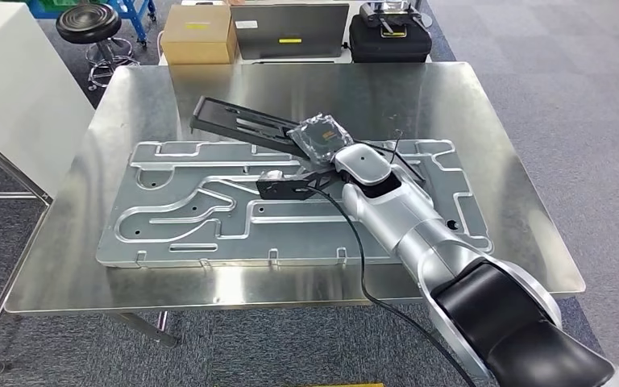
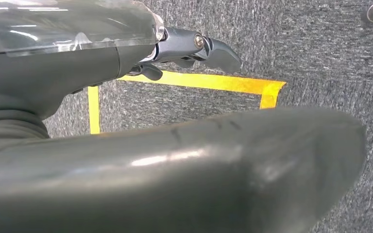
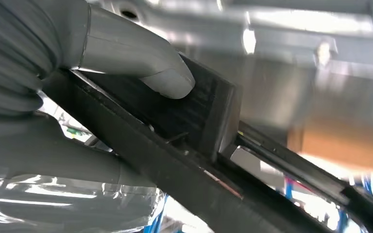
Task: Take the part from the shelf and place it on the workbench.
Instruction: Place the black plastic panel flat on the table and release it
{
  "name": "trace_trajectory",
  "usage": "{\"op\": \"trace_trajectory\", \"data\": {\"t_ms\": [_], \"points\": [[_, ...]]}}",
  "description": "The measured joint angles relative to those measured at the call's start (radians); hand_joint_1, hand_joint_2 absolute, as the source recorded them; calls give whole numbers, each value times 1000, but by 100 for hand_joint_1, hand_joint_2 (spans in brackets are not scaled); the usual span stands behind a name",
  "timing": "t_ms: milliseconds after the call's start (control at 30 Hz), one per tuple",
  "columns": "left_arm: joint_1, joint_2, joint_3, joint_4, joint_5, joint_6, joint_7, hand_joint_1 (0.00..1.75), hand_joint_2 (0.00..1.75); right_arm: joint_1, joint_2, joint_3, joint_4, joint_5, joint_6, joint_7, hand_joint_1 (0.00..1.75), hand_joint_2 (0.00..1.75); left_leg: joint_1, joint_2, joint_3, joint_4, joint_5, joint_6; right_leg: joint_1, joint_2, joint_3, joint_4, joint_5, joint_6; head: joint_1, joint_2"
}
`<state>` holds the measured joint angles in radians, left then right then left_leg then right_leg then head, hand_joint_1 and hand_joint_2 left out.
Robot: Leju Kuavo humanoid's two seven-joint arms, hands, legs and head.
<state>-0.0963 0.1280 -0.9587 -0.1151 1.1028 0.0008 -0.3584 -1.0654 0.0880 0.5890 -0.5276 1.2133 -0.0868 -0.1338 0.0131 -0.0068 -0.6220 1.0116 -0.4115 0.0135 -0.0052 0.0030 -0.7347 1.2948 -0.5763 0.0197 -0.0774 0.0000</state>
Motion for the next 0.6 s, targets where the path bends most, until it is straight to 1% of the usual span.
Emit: {"op": "trace_trajectory", "data": {"t_ms": [33,67,100,133,167,200,233,300,333,367,400,467,500,533,567,600], "points": [[1,0,-3,0,0,-3,-2,0,0,0,3,3,20,4,7,6,175,175,0,-1,0,1,-1,0,-3,0,-10,13,9,2,0,0],[1,0,-5,0,0,-7,-4,0,0,0,5,6,35,8,11,13,175,175,0,-1,1,3,-3,-1,-5,0,-3,-12,36,2,0,0],[2,0,-8,0,0,-12,-7,0,0,-2,6,10,49,11,15,19,175,175,0,-2,2,5,-5,-3,-7,-1,20,-67,73,2,0,0],[2,0,-10,0,0,-18,-9,0,0,-6,6,12,63,15,17,27,175,175,-1,-3,1,8,-7,-6,-7,-2,49,-134,107,-1,0,0],[2,0,-12,0,0,-25,-12,0,0,-11,6,15,77,21,17,35,175,175,-3,-3,1,11,-10,-10,-6,-3,74,-194,129,-5,0,0],[1,0,-13,0,0,-31,-16,0,0,-14,6,18,92,27,18,43,175,175,-4,-3,0,12,-11,-15,-4,-3,91,-233,139,-9,0,0],[1,1,-14,0,0,-37,-20,0,0,-15,6,21,106,34,20,50,175,175,-5,-3,-1,13,-12,-20,-1,-3,99,-251,139,-14,0,0],[0,2,-14,0,0,-47,-28,0,0,-13,5,28,130,49,28,65,175,175,-4,-2,-1,12,-13,-30,-1,-2,103,-258,140,-26,0,0],[1,3,-14,0,0,-51,-33,0,0,-11,3,30,140,56,31,73,175,175,-2,-1,-3,19,-20,-35,-2,-2,106,-262,141,-31,0,0],[2,4,-14,0,0,-53,-38,0,0,-11,1,33,149,62,34,79,175,175,-1,0,-11,41,-36,-39,-3,-2,109,-266,144,-38,0,0],[4,5,-14,0,0,-54,-42,0,0,-10,-1,36,157,69,36,84,175,175,0,1,-29,84,-61,-43,-5,-2,111,-270,145,-43,0,0],[5,6,-15,0,0,-56,-50,0,0,-4,-5,44,172,82,36,88,175,175,1,1,-83,209,-120,-49,-4,-1,112,-270,145,-48,0,0],[5,7,-16,0,0,-56,-53,0,0,2,-7,49,180,88,35,89,175,175,1,1,-107,260,-136,-51,-3,0,112,-270,145,-48,0,0],[5,7,-17,0,0,-57,-55,0,0,9,-9,54,186,94,34,89,175,175,1,1,-118,282,-135,-52,-3,1,113,-269,145,-48,0,0],[5,7,-19,0,0,-56,-58,0,0,14,-11,58,191,101,33,89,175,175,2,1,-110,266,-116,-53,-3,2,114,-269,144,-47,0,0],[4,8,-20,0,0,-55,-61,0,0,17,-13,63,194,107,32,88,175,175,3,2,-85,214,-83,-52,-3,3,115,-268,143,-46,0,0]]}}
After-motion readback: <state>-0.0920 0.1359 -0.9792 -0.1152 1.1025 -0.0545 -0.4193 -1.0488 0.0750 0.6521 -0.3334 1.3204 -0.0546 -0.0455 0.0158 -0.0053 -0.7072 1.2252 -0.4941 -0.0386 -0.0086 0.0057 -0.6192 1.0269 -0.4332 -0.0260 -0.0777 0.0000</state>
